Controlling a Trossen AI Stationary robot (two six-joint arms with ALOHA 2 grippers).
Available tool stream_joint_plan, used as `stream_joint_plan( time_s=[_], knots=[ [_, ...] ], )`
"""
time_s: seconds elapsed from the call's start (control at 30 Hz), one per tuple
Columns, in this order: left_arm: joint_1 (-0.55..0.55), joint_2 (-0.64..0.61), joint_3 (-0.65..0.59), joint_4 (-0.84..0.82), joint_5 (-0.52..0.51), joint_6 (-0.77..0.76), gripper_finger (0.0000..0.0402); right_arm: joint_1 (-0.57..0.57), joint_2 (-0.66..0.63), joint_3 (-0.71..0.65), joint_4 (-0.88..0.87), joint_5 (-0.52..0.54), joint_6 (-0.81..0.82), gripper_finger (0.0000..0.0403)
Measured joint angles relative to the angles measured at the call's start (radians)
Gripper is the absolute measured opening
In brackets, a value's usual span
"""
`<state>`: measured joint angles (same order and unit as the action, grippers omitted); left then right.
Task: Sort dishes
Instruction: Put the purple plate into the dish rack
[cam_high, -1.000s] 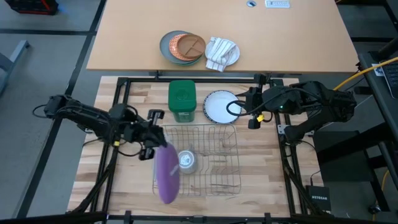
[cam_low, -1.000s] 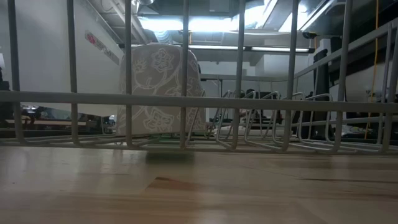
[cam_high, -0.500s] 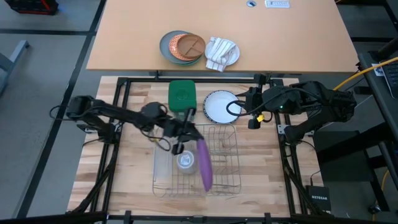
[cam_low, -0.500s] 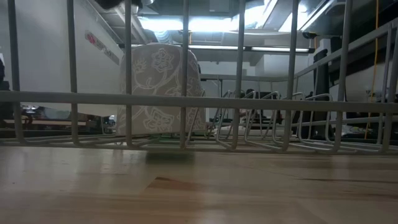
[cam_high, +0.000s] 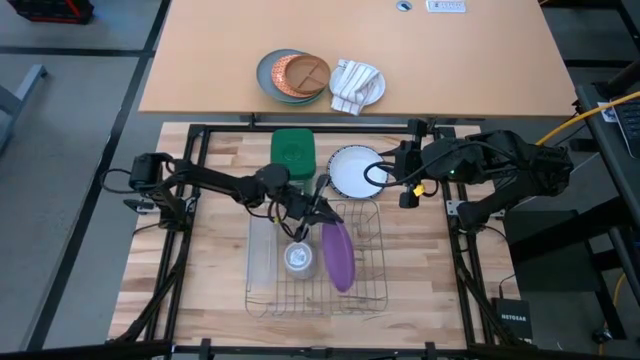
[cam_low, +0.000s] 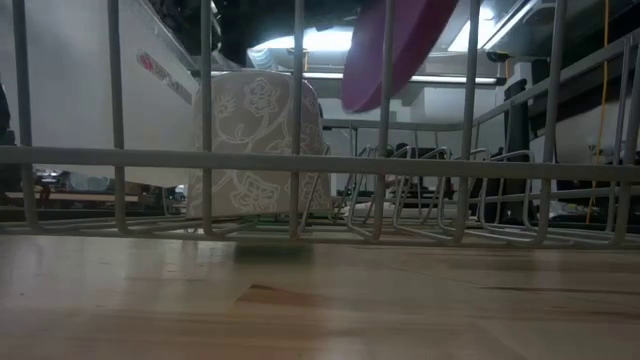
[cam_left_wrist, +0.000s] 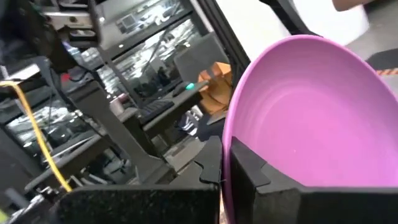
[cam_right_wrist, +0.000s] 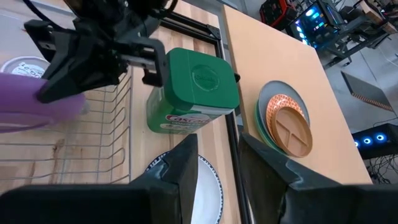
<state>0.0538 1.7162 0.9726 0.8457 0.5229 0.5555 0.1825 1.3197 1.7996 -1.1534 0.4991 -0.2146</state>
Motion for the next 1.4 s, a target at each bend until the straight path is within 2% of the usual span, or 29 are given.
stream_joint_plan(
  time_s=[0.33, 0.5, 0.8, 1.4],
  knots=[
    [0.009, 0.0, 0.0, -0.016, 0.12, 0.074, 0.0, 0.0, 0.0, 0.0, 0.0, -0.003, 0.0, 0.0117],
    [0.008, 0.0, 0.0, -0.076, 0.123, 0.112, 0.0, 0.0, 0.0, 0.0, 0.0, -0.012, 0.0, 0.0117],
    [0.011, 0.0, 0.0, -0.082, 0.124, 0.163, 0.0, 0.0, 0.014, 0.0, 0.0, -0.014, 0.0, 0.0117],
    [0.046, 0.032, 0.003, -0.175, 0.209, 0.185, 0.0, 0.0, 0.123, -0.001, -0.003, -0.022, -0.001, 0.0117]
  ],
)
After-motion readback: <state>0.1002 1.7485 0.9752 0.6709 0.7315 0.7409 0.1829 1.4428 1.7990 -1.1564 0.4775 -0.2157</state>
